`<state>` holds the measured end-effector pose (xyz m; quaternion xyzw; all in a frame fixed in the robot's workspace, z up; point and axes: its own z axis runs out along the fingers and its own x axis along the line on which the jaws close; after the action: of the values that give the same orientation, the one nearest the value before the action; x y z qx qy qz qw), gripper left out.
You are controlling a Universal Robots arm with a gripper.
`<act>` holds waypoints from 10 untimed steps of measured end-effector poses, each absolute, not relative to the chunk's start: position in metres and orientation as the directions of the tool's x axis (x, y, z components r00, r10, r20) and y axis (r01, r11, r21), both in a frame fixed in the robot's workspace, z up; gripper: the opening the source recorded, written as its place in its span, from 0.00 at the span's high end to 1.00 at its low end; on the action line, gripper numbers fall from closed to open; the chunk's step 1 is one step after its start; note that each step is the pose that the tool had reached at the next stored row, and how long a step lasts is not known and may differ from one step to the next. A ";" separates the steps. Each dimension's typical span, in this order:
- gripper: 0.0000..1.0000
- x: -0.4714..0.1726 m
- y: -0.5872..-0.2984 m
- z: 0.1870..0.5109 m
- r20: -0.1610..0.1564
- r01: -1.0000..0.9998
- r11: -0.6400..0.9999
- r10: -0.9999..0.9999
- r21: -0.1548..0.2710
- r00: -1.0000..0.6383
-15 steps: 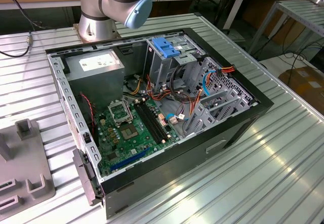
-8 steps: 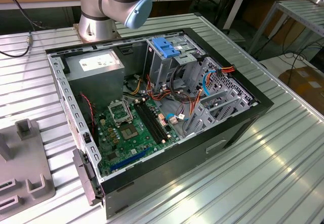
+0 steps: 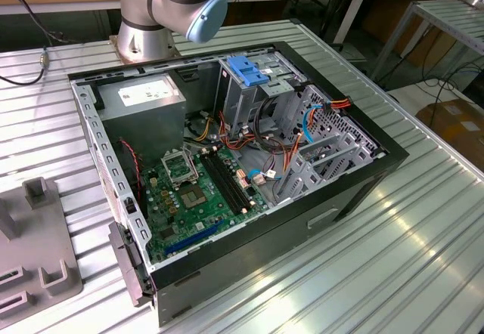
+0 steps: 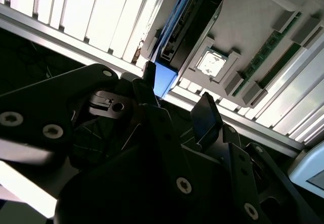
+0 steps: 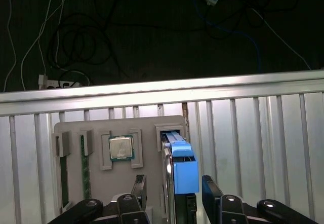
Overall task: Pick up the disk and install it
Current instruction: 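Pick up the disk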
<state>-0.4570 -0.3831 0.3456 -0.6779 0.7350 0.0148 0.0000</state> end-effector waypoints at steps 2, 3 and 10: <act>0.44 -0.457 -0.383 0.346 -0.020 -0.997 0.080 -0.997 0.022 -0.081; 0.44 -0.457 -0.383 0.346 -0.020 -0.997 0.080 -0.997 0.022 -0.081; 0.44 -0.458 -0.382 0.340 -0.020 -0.997 0.080 -0.997 0.022 -0.081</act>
<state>-0.4579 -0.3825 0.3405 -0.6779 0.7350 0.0148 0.0001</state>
